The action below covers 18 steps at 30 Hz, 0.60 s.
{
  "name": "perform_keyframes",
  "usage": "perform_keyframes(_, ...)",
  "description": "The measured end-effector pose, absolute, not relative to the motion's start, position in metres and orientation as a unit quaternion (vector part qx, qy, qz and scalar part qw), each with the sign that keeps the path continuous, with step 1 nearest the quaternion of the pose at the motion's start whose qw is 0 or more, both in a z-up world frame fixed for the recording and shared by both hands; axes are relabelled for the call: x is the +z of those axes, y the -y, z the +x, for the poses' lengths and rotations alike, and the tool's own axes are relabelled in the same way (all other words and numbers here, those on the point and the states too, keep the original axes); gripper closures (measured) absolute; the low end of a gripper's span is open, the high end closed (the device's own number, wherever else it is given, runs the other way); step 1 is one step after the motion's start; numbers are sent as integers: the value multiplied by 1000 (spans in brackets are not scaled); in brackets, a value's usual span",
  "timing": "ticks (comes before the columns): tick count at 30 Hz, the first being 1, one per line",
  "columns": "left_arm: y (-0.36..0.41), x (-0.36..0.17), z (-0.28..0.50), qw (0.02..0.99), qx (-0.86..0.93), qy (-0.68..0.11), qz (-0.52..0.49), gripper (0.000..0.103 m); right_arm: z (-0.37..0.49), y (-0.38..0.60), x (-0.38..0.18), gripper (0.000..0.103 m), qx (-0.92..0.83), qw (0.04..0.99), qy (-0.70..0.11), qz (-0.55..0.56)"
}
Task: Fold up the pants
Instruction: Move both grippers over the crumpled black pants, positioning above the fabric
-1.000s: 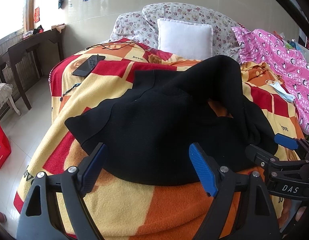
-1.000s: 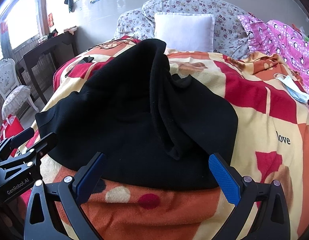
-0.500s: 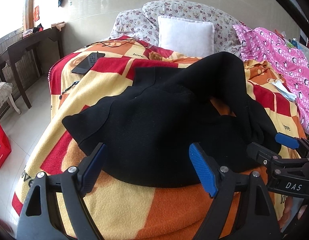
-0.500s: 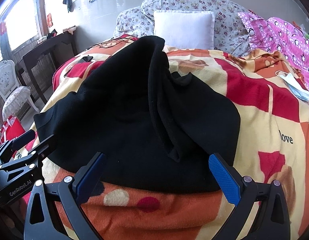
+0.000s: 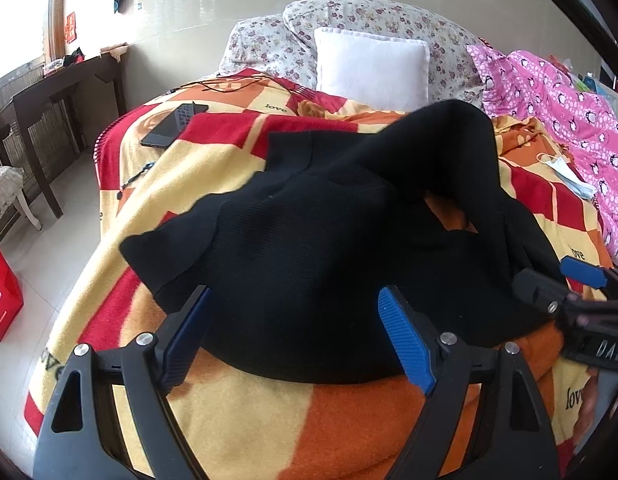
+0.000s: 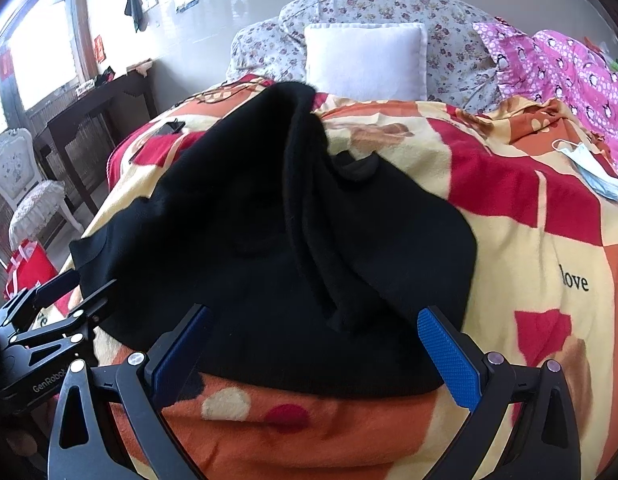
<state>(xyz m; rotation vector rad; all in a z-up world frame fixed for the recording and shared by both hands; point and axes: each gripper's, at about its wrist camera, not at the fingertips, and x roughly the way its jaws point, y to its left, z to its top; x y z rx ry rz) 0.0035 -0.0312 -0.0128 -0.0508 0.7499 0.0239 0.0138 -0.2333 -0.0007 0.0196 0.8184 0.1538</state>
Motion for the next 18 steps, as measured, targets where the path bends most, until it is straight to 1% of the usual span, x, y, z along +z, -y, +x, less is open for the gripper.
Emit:
perform_keyframes(10, -5, -17, 19, 926, 66, -371, -31, 19, 42, 248, 16, 1, 63, 924, -378, 16)
perform_keyframes(15, -8, -24, 25, 921, 69, -381, -28, 19, 51, 249, 22, 1, 45, 927, -373, -6)
perform_keyframes(18, -6, -24, 25, 923, 67, -379, -26, 19, 52, 262, 20, 2, 46, 925, -377, 12)
